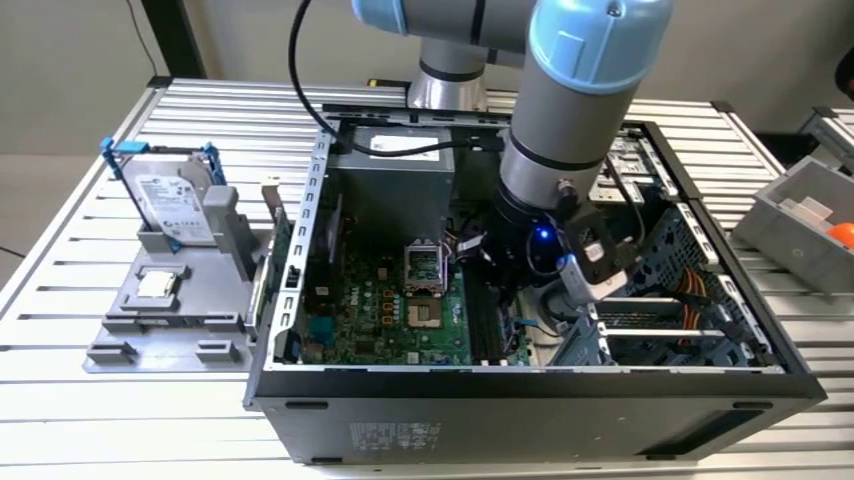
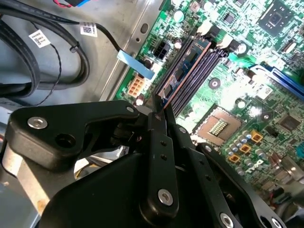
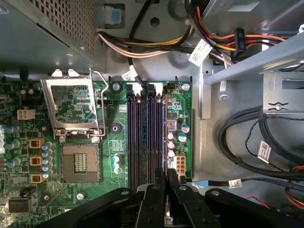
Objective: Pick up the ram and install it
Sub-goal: 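Insert the ram into the slot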
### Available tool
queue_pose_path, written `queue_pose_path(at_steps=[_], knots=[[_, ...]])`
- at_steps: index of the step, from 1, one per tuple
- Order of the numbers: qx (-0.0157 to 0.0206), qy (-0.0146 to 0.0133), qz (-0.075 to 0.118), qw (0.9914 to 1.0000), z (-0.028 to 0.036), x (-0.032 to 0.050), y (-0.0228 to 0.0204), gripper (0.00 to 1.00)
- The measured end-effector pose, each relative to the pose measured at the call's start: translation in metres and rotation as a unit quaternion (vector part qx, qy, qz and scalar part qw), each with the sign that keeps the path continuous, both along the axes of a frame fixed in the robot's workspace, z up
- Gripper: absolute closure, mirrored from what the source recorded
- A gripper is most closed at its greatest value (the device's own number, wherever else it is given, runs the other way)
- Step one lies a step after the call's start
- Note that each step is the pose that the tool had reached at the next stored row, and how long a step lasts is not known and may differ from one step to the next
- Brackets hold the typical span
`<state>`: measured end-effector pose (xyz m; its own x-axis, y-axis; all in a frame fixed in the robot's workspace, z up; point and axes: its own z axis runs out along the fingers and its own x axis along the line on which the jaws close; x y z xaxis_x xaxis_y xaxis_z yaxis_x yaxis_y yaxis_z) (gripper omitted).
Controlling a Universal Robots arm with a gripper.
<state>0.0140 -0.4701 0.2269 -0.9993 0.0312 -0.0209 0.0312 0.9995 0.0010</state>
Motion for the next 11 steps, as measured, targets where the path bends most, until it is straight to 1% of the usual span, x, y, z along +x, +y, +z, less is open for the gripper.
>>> queue_pose_path(at_steps=[2, 8, 11], knots=[[0.0, 0.0, 0.001, 1.0, -0.0013, -0.0002, 0.0, 1.0], [0.0, 0.0, 0.008, 0.99997, -0.0019, -0.0021, -0.0002, 1.0], [-0.0003, 0.0, 0.008, 0.99997, -0.0057, -0.0022, -0.0001, 1.0]])
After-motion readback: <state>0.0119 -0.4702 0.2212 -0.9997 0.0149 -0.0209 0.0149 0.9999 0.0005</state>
